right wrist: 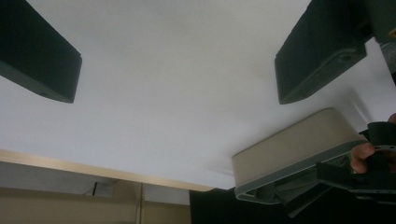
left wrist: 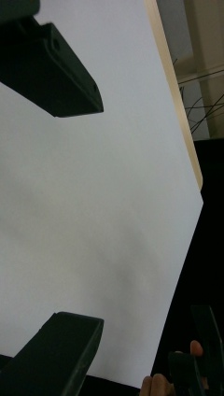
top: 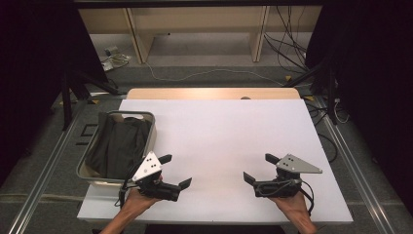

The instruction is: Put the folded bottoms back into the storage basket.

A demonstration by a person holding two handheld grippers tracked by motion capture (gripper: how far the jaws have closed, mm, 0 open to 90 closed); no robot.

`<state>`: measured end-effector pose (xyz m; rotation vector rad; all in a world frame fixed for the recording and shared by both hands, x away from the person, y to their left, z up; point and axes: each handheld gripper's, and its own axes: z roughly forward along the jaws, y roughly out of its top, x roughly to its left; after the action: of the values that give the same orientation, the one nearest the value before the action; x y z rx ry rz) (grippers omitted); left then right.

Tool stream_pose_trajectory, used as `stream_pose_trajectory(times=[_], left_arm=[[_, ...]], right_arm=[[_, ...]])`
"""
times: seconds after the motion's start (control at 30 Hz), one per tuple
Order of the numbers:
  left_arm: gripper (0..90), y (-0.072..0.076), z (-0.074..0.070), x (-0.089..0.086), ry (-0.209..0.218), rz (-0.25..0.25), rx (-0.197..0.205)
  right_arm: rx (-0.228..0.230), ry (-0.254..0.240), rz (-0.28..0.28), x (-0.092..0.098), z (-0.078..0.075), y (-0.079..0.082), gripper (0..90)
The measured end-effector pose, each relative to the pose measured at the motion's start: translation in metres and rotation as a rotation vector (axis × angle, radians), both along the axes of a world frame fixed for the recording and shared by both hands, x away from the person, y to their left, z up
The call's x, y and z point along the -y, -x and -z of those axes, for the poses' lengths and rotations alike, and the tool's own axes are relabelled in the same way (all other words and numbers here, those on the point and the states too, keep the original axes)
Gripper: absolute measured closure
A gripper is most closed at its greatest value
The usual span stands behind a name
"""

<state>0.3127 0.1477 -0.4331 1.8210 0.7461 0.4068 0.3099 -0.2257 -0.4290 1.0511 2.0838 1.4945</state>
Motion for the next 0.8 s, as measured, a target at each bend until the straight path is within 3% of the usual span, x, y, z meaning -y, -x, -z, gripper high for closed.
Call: stream_pose_trajectory(times=[0.17,0.37,0.5,0.8], left_arm=[[0.0,0.003,-0.001,-0.004,0.017,-0.039,-0.009],[0.0,0.006,0.001,-0.001,-0.003,-0.026,-0.015],[0.0,0.008,0.003,0.000,0.003,-0.023,-0.041],[0.0,0.008,0.001,-0.001,0.010,-0.033,-0.018]], right_arm=[[-0.001,0.010,-0.005,0.000,0.003,0.005,0.6],[-0.009,0.017,-0.001,0.003,0.005,0.011,0.5],[-0.009,0.023,0.001,0.005,0.005,0.015,0.5],[-0.001,0.010,0.015,0.009,0.004,0.016,0.4]])
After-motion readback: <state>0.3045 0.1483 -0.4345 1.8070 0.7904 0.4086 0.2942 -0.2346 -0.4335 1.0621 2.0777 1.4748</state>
